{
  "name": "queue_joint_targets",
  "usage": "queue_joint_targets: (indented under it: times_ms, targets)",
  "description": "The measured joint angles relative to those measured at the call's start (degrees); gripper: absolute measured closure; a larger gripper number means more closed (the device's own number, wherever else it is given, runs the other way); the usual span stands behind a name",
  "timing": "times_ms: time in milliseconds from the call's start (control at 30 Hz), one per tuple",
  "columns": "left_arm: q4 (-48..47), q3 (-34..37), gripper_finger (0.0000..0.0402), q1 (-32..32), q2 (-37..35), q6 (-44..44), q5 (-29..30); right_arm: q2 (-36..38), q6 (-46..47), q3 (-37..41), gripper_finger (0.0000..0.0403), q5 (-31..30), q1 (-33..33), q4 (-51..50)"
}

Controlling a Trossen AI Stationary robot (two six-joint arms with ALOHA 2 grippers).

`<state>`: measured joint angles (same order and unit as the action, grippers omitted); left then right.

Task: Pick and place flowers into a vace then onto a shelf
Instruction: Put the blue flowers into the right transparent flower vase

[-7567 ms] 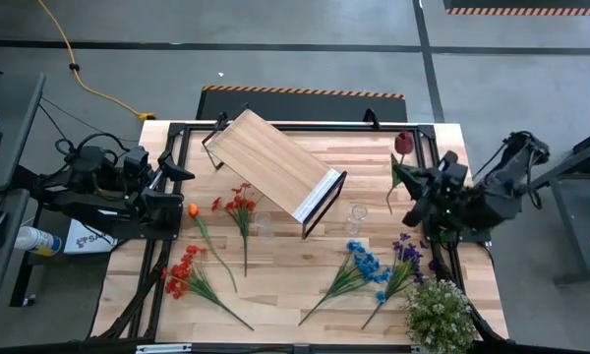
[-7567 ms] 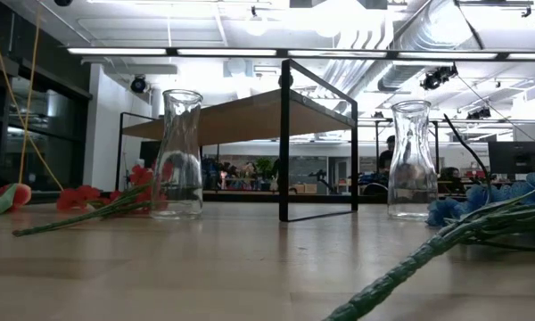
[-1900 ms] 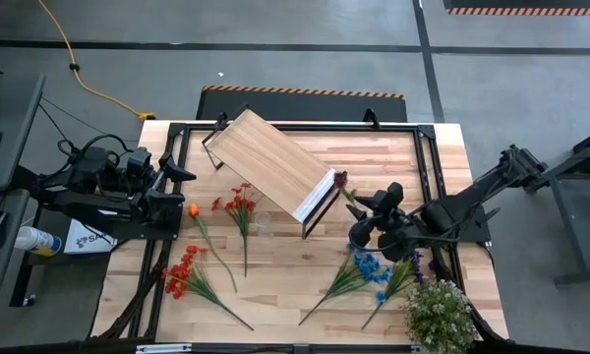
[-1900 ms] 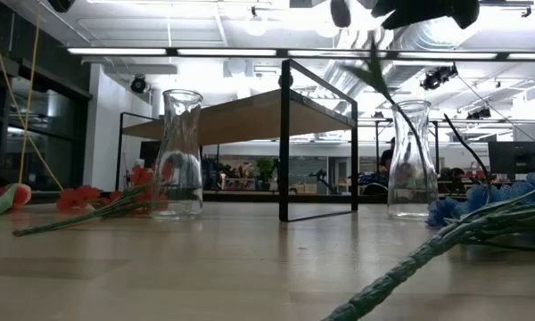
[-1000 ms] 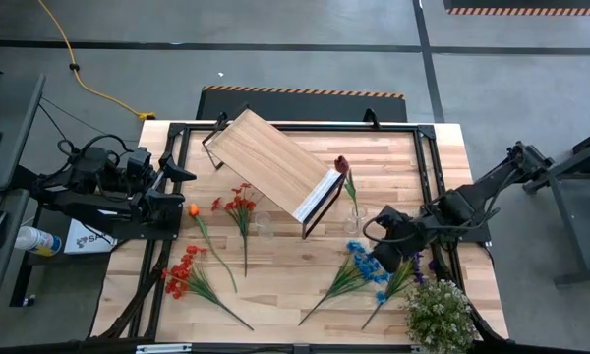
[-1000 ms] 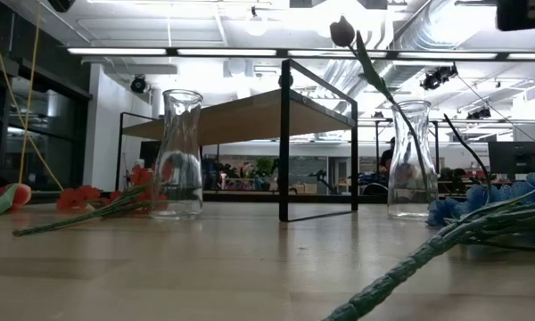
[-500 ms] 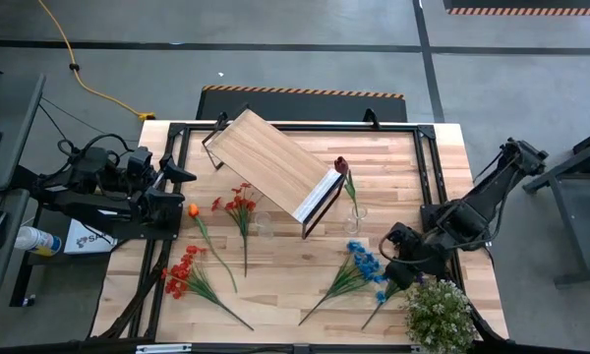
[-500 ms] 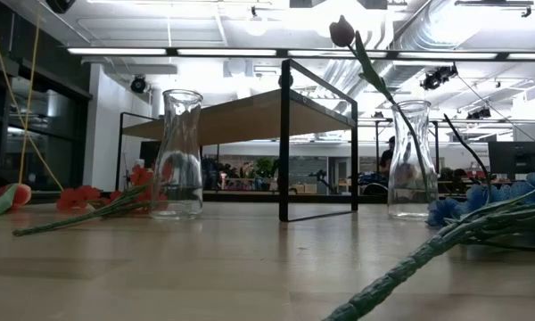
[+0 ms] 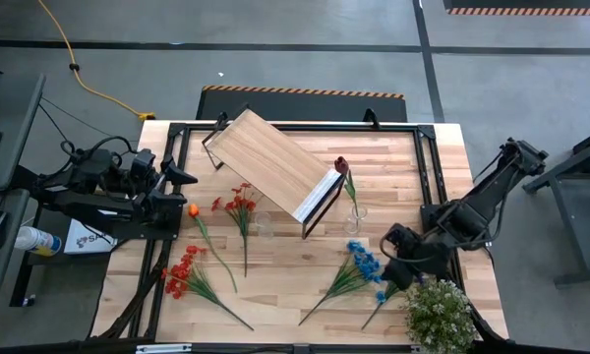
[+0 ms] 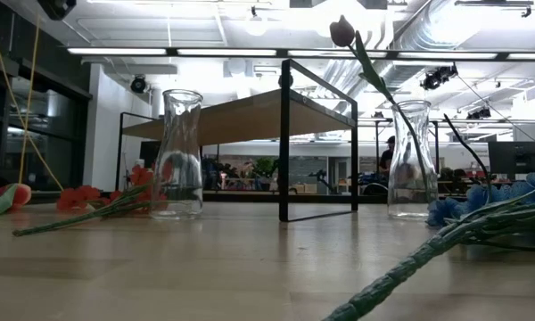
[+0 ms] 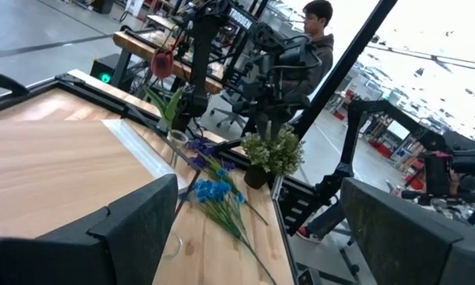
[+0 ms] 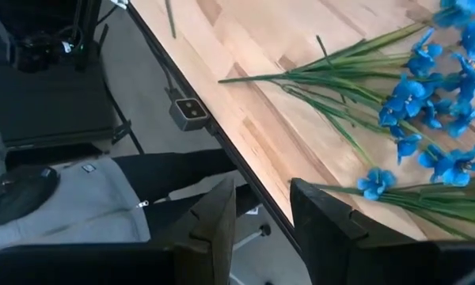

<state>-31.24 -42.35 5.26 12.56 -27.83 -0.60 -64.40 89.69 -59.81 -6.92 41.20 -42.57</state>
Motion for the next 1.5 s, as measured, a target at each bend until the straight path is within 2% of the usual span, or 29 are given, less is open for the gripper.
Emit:
queue_joint_targets:
  times_ms: [300, 467, 667, 800, 1033, 1167, 1333, 1500]
  targets:
    - [-0.7, 0.0, 0.0016, 0.0, 0.0, 0.0, 0.0, 0.0, 3.2, 0.0, 0.029, 0.5, -1.9, 2.2]
    - [-0.7, 0.0, 0.0016, 0.0, 0.0, 0.0, 0.0, -0.7, 6.1, 0.0, 0.0288, 4.8, -4.0, 3.7]
    - [-0.9, 0.0, 0.0016, 0.0, 0.0, 0.0, -0.5, -4.2, 10.7, 0.0, 0.028, 8.7, -6.5, 10.1]
    - [-2.2, 0.0, 0.0016, 0.0, 0.0, 0.0, -0.5, -7.4, 10.2, 0.0, 0.0277, 10.7, -7.9, 14.9]
    - [-3.9, 0.0, 0.0016, 0.0, 0.0, 0.0, -0.6, -11.1, 8.8, 0.0, 0.0277, 11.7, -6.8, 17.5]
    - [-4.6, 0.0, 0.0016, 0.0, 0.0, 0.0, -0.6, -12.8, 4.5, 0.0, 0.0277, 8.0, -5.4, 18.5]
    - [-5.5, 0.0, 0.0016, 0.0, 0.0, 0.0, -0.7, -15.5, -6.4, 0.0, 0.0282, 1.4, -4.4, 23.9]
    - [-5.6, 0.0, 0.0016, 0.0, 0.0, 0.0, -0.7, -19.6, -16.3, 0.0, 0.0292, 1.1, -4.4, 27.0]
